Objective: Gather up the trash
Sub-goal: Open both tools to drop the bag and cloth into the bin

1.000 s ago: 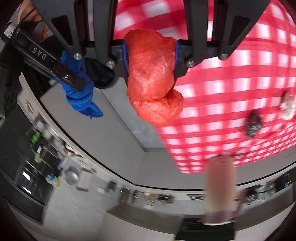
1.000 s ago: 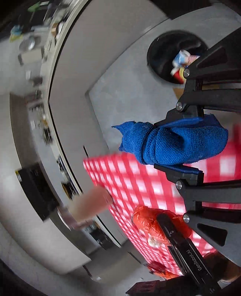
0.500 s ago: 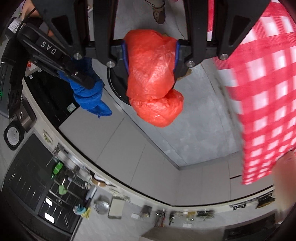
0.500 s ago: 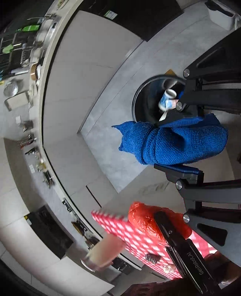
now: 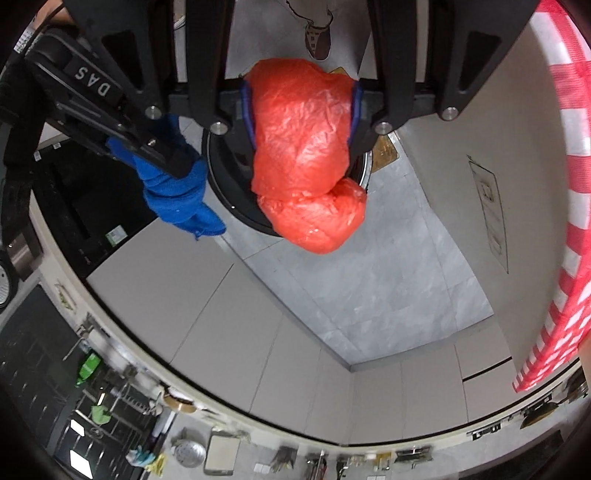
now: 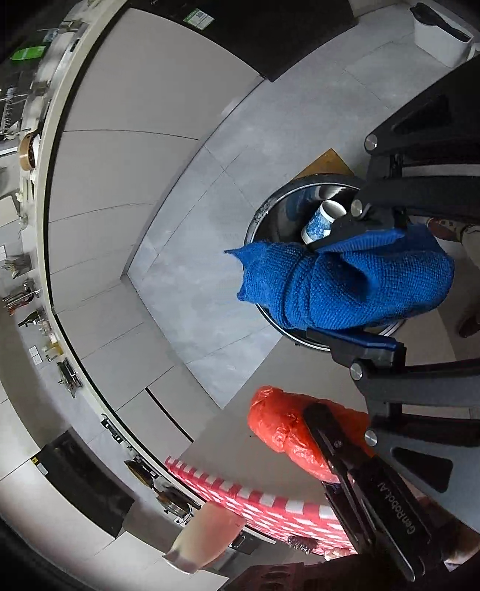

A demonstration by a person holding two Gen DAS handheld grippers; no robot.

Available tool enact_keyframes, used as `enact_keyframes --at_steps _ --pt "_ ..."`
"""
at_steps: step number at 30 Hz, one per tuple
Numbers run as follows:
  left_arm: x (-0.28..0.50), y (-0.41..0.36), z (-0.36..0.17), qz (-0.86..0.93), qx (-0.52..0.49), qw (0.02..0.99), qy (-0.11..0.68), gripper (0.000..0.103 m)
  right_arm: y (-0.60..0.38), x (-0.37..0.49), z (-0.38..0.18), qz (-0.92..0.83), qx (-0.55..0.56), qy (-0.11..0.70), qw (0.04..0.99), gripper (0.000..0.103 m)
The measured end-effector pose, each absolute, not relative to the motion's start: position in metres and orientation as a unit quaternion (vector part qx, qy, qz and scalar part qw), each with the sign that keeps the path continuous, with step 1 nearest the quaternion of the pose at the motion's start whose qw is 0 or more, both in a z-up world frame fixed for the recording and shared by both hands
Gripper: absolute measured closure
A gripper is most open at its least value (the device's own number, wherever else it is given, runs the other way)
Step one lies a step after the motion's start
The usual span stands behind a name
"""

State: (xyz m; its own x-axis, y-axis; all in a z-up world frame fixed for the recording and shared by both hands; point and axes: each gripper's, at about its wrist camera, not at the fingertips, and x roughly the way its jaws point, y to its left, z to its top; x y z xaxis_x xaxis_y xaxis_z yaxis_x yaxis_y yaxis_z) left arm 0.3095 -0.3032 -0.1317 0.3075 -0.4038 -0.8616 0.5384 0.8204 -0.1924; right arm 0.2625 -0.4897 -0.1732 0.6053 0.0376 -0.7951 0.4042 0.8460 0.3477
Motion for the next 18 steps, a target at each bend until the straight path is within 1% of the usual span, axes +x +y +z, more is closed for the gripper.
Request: enact_keyframes --at_steps 2,3,5,11,18 --pt "0.313 -0.308 -0.138 -0.285 0.068 0.803 0.519 0.057 -0.495 0.268 -0.178 -0.105 0.252 0.433 0.859 0.059" --pt "0.314 -0.308 -0.14 -0.282 0.067 0.802 0.523 0.054 -0.499 0.27 -0.18 -0.104 0.253 0.433 0.859 0.057" --pt "0.318 -0.311 -0.143 -0.274 0.067 0.801 0.528 0.041 -0.505 0.275 -0.182 -0.105 0.255 0.431 0.859 0.055" --pt "0.32 -0.303 -0.122 -0.26 0.06 0.823 0.501 0.037 -0.511 0.275 -0.169 -0.108 0.248 0.414 0.869 0.054" --pt "0.317 -0.285 -0.093 -0.273 0.047 0.834 0.477 0.037 -0.499 0.272 -0.143 -0.108 0.248 0.393 0.879 0.054"
